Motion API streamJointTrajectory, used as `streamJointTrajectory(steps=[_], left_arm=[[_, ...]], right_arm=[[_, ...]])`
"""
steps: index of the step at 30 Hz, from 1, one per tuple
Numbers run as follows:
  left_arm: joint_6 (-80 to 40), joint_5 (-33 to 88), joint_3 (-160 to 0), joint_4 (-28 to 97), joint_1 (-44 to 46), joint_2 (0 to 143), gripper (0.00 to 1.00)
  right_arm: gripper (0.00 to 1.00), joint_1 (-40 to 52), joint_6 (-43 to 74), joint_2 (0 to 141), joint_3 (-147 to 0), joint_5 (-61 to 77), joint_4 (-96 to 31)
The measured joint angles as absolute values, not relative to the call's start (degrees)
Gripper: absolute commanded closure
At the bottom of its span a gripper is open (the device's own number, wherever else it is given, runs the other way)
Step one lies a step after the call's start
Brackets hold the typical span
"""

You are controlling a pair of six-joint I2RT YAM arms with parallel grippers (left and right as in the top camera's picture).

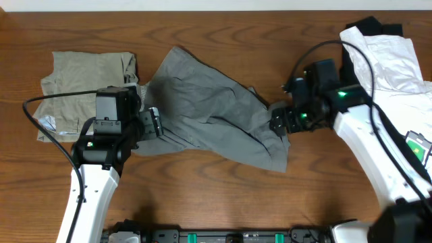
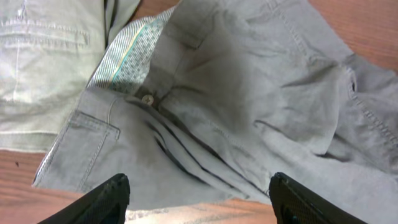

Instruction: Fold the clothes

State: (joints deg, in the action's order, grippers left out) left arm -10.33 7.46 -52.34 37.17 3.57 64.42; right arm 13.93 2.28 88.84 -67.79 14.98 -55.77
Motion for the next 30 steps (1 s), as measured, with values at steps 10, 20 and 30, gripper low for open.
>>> streamJointTrajectory(steps=[10, 20, 30], left_arm=[[-10.33, 7.49, -52.34, 37.08, 3.57, 64.40, 0.25], [-10.33, 7.49, -52.34, 37.10, 3.57, 64.64, 0.25], [-10.35, 7.49, -52.34, 30.96, 3.57, 64.88, 0.26]], right_arm=[[0.20, 15.49, 2.83, 101.38, -67.77, 15.99, -45.43], [0.99, 15.49, 5.98, 103.98, -67.70, 16.14, -30.28], [0.99, 14.13, 6.33, 103.53, -75.50, 13.87, -32.86]])
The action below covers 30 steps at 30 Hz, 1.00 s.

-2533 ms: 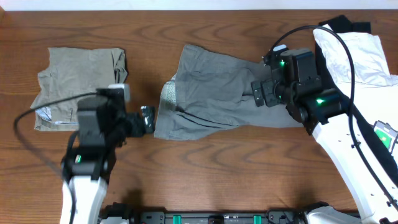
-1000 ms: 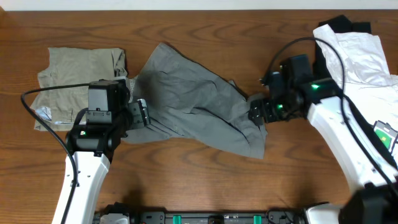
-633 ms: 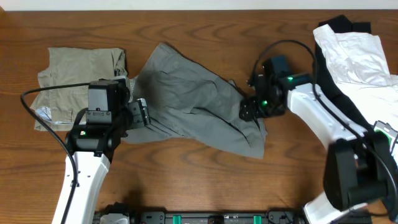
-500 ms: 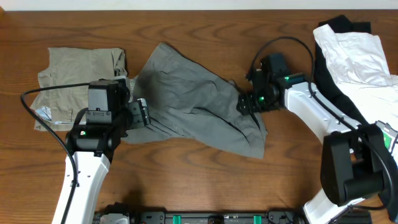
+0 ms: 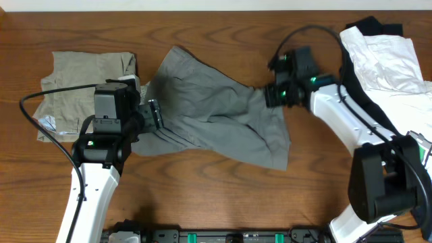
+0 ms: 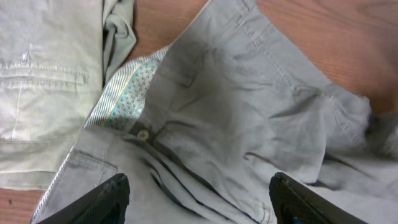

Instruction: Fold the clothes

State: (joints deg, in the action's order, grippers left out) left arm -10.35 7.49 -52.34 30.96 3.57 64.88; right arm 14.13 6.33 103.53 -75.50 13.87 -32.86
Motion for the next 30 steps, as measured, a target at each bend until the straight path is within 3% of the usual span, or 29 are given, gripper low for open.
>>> streamJointTrajectory(steps=[7, 12, 15, 19, 28, 30], left_arm=[[-10.35, 7.49, -52.34, 30.63, 3.57, 64.88, 0.26], [-10.35, 7.49, -52.34, 30.63, 3.57, 64.88, 0.26], [-10.35, 7.49, -52.34, 30.63, 3.57, 64.90, 0.25], [-10.35, 8.32, -52.34, 30.39, 3.57, 64.90, 0.26], [-10.35, 10.63, -52.34, 29.67, 3.57, 64.90, 0.25], [-10.35, 10.79, -52.34, 29.67, 3.57, 64.90, 0.26]], right_arm=[[0.99, 8.40, 4.27, 101.41, -98.50, 11.42, -44.23], [0.99, 7.14, 3.51, 98.89, -108.51, 10.41, -64.47], [0.99, 7.62, 3.31, 98.19, -108.86, 10.28, -78.48], [0.99, 7.68, 2.24, 98.45, -105.73, 10.04, -87.50], [0.98, 7.68, -0.71, 99.00, -99.88, 10.00, -90.83], [0.93, 7.68, -0.60, 99.00, -99.77, 8.95, -90.76]])
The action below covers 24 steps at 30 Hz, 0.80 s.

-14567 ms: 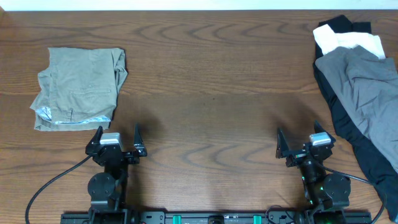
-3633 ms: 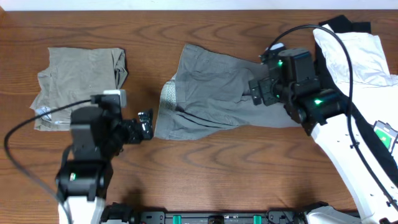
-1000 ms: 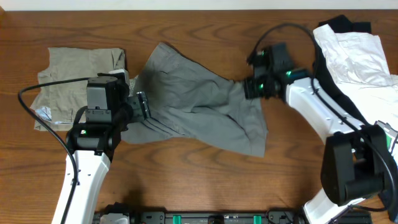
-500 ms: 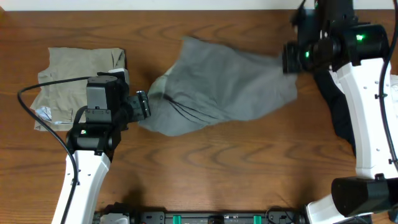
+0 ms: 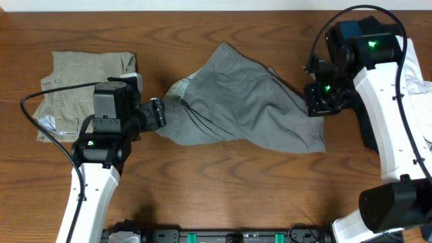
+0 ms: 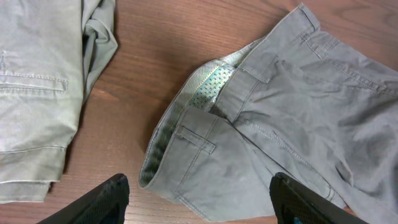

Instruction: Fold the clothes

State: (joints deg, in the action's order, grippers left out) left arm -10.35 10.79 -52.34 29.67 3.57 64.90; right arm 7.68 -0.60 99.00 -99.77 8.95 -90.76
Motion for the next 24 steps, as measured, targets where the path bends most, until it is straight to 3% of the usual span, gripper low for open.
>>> streamJointTrajectory(steps=[2, 3, 4, 6, 9, 13, 17, 24], left_arm=[[-10.35, 10.81, -52.34, 29.71, 3.57, 64.90, 0.26], [-10.35, 10.81, -52.34, 29.69, 3.57, 64.90, 0.26], [-10.35, 10.81, -52.34, 29.71, 3.57, 64.90, 0.26], [-10.35, 10.81, -52.34, 29.71, 3.57, 64.90, 0.26], [-10.37, 11.00, -52.34, 29.71, 3.57, 64.90, 0.25], [-10.35, 11.22, -52.34, 29.74, 3.57, 64.90, 0.25], [-10.35, 11.25, -52.34, 30.06, 3.57, 64.93, 0.25], [-10.35, 11.25, -52.34, 31.05, 3.57, 64.95, 0.25]], right_arm=[[0.82, 7.68, 1.80, 99.00, -99.68, 5.39, -89.73], [0.63, 7.66, 3.64, 99.00, -99.63, 2.44, -88.64], [0.55, 7.62, 5.54, 99.00, -99.61, -0.08, -87.31], [0.47, 7.51, 8.64, 99.00, -99.55, -5.45, -83.11], [0.48, 7.31, 10.79, 99.00, -99.42, -9.08, -73.58], [0.49, 7.49, 7.09, 99.02, -99.26, -2.31, -59.81], [0.37, 9.26, 0.71, 100.38, -99.37, 6.37, -48.71], [0.35, 14.57, -6.98, 111.31, -99.42, 11.92, -35.81]])
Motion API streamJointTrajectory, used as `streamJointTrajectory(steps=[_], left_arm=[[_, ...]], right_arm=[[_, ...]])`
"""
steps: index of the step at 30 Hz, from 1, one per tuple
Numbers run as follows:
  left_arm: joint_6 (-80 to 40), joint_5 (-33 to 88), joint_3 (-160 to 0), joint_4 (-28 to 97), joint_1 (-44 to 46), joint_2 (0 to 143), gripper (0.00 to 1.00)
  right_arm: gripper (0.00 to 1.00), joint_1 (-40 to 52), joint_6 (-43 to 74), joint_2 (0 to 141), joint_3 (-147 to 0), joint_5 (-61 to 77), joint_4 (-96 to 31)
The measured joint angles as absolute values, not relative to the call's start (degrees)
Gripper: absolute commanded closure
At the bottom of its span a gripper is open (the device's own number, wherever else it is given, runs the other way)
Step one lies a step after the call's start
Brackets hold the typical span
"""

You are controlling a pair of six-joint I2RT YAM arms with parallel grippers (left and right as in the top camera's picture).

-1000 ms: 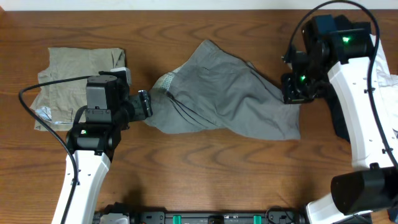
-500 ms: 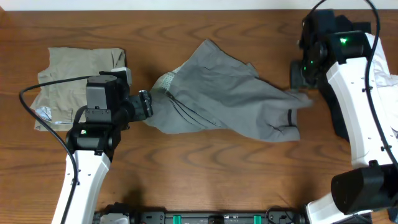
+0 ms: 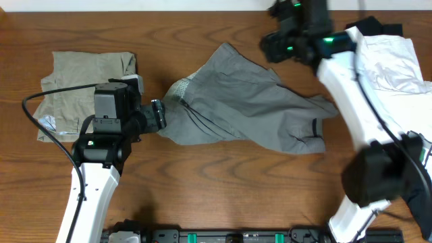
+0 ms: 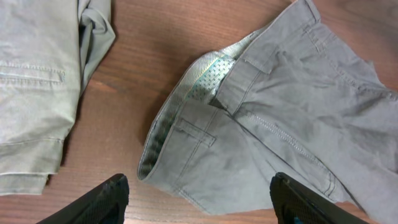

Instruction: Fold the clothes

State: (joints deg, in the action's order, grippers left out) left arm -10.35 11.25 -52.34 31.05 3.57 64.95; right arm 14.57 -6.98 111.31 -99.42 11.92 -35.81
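Grey shorts (image 3: 243, 101) lie spread and rumpled across the middle of the table, their waistband with its patterned lining (image 4: 208, 84) turned toward the left arm. My left gripper (image 3: 156, 115) hovers open at that waistband end, its fingers (image 4: 112, 198) wide apart, with only the shorts' lower edge and bare wood between them. My right gripper (image 3: 273, 44) is up near the table's back edge, above the shorts' far side. It looks open and holds nothing. The shorts' leg end (image 3: 316, 128) lies loose on the table.
A folded khaki garment (image 3: 84, 88) lies at the far left, its edge (image 4: 37, 93) close beside the waistband. A heap of white and dark clothes (image 3: 388, 57) sits at the right back. The wooden table (image 3: 216, 196) shows in front.
My right gripper was down at the shorts' right leg end and is now high at the back, off the cloth. The leg end has slumped onto the table. My left arm barely moved.
The shorts first lay against the khaki pile, with my right gripper at their right end and the left one open over the waistband. The right gripper then stood at their upper right. Later the shorts lay shifted right, clear of the khaki pile. Now they lie released.
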Motion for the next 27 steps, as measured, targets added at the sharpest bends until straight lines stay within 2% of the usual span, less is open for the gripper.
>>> streamJointTrajectory(steps=[8, 13, 15, 16, 18, 19, 27], left_arm=[[-10.37, 11.42, -52.34, 31.09, 3.57, 65.82, 0.25], [-10.46, 11.44, -52.34, 31.11, 3.57, 67.22, 0.25], [-10.48, 11.44, -52.34, 31.11, 3.57, 67.79, 0.25], [-10.48, 11.44, -52.34, 31.14, 3.57, 68.03, 0.25], [-10.50, 11.46, -52.34, 31.11, 3.57, 68.49, 0.25], [-10.50, 11.44, -52.34, 31.09, 3.57, 68.62, 0.25], [-10.50, 11.44, -52.34, 31.11, 3.57, 68.79, 0.25]], right_arm=[[0.24, 17.28, -9.30, 126.04, -99.31, 13.26, -22.00], [0.25, 19.09, -9.58, 132.16, -99.29, 14.72, -17.45], [0.36, 19.86, -9.72, 133.67, -99.29, 15.27, -17.06], [0.48, 20.18, -9.85, 134.26, -99.29, 15.42, -16.88], [0.83, 20.62, -10.09, 134.87, -99.26, 15.66, -16.73], [0.97, 20.69, -10.11, 134.98, -99.26, 15.55, -16.67], [0.99, 20.71, -9.26, 132.99, -99.31, 13.23, -18.09]])
